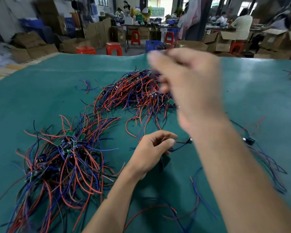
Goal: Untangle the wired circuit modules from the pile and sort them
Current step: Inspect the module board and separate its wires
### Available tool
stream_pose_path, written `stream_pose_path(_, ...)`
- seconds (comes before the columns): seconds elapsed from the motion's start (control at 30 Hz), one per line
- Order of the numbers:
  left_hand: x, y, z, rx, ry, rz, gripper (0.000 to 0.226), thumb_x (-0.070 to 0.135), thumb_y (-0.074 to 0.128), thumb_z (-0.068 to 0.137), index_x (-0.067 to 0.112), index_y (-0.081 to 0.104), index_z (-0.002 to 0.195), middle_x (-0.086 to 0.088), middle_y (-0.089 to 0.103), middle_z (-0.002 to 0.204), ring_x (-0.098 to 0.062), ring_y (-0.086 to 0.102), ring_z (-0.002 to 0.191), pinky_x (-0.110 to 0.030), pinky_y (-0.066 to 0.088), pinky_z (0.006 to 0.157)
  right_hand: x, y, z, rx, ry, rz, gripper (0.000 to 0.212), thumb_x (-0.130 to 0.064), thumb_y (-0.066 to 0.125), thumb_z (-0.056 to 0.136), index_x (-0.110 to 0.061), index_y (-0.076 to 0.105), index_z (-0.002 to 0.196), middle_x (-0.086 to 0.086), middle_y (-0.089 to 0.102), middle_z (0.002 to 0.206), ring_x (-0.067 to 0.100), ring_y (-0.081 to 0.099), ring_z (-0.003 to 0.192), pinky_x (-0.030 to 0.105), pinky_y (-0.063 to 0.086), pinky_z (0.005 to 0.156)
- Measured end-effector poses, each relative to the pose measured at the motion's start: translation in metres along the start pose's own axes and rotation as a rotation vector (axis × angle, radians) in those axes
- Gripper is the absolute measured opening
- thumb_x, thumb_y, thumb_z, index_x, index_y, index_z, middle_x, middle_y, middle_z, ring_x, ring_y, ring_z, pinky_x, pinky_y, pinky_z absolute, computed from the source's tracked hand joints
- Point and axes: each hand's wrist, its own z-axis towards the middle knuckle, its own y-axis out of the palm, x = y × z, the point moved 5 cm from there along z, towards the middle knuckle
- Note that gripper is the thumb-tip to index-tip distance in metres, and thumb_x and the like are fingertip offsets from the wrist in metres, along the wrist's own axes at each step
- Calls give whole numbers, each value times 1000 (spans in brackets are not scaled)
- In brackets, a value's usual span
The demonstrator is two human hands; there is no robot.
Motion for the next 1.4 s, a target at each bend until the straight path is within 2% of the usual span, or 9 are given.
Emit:
stream_pose_path(0.1,0,-3,-3,51,-7,-62,18,5,67,79,17,68,92,2,72,91,-16,63,90,-36,55,86,-4,76,-5,-351,95,-137,51,-41,76,89,7,71,76,29,68,78,36,61,61,57,56,64)
stream_pose_path(0.2,-3,-8,-1,104,-6,-62,21,3,65,83,2,66,104,-13,73,102,-20,63,95,-50,51,95,20,96,-10,-590,66,-534,59,-57,68,90,-3,68,67,10,60,56,29,57,60,36,53,63)
stream_pose_path(0.3,-6,-10,5,151,-5,-81,20,-8,59,88,-5,59,108,-33,61,103,-30,61,86,-51,54,78,67,41,-8,-470,161,-806,32,-50,69,86,-20,72,74,2,73,79,27,69,83,36,56,81)
stream_pose_path(0.53,-16,-12,7,168,-31,16,13,-2,57,93,9,62,97,-7,62,78,-17,59,59,-32,53,63,149,-93,-52,-241,436,-1076,23,-47,75,82,-29,72,95,-3,69,95,28,65,97,38,54,82)
stream_pose_path(0.67,-10,-8,5,99,-16,-92,24,21,47,105,5,62,97,-12,66,75,-18,60,61,-22,45,52,160,-102,-62,-124,368,-912,8,-20,78,75,-26,75,79,-11,70,71,19,69,79,30,52,72)
stream_pose_path(0.87,-12,-9,6,97,-59,-161,31,28,46,105,7,67,96,-11,70,78,-15,59,63,-22,41,54,148,-115,-59,245,489,84,9,-10,73,58,-17,70,63,1,65,66,11,51,53,21,36,44)
stream_pose_path(1.03,-9,1,1,-85,-28,-89,32,31,59,95,5,71,109,-15,75,102,-18,67,88,-18,48,67,142,-75,-76,42,404,-100,7,-23,83,72,-24,78,77,0,74,70,16,64,58,31,52,54)
stream_pose_path(1.23,-10,-8,4,23,12,-80,12,14,61,97,8,71,94,0,69,76,-7,57,66,-18,46,60,143,-58,-81,-128,482,75,23,-1,69,92,-20,82,87,4,79,87,12,71,75,22,55,67)
stream_pose_path(1.4,-13,-10,4,96,-19,-104,11,5,59,97,3,70,97,1,66,72,-11,51,63,-22,42,61,148,-67,-81,19,512,-95,16,-19,78,87,-29,79,75,-5,75,72,5,63,65,25,48,56)
